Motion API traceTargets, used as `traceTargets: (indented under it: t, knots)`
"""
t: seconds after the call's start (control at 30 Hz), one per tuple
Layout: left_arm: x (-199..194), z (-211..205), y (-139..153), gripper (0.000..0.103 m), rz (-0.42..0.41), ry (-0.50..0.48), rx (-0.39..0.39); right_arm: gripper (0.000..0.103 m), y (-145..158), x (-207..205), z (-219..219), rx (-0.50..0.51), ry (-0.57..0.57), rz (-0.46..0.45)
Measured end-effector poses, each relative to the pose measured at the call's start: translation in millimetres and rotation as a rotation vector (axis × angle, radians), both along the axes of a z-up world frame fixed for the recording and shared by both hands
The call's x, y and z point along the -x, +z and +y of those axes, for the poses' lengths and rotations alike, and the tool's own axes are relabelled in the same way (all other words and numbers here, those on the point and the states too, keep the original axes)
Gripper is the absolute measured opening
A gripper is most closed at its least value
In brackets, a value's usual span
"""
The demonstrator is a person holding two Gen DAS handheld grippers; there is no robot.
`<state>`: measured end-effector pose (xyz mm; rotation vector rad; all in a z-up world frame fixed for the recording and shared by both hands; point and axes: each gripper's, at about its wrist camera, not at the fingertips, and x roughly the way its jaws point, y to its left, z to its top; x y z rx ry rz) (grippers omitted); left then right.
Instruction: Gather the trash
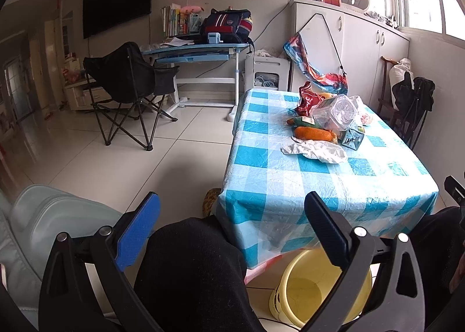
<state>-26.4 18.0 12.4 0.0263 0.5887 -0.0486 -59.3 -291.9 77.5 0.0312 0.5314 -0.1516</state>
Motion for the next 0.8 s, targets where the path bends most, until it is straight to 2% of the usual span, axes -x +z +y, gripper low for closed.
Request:
traceTargets:
  t: [0.8]
  knots:
    - [-3.3, 1.6, -4.1, 0.096, 0.011, 0.016, -0.005, 0.097, -4.4, -1.2, 1.2, 0.008, 0.012, 0.021]
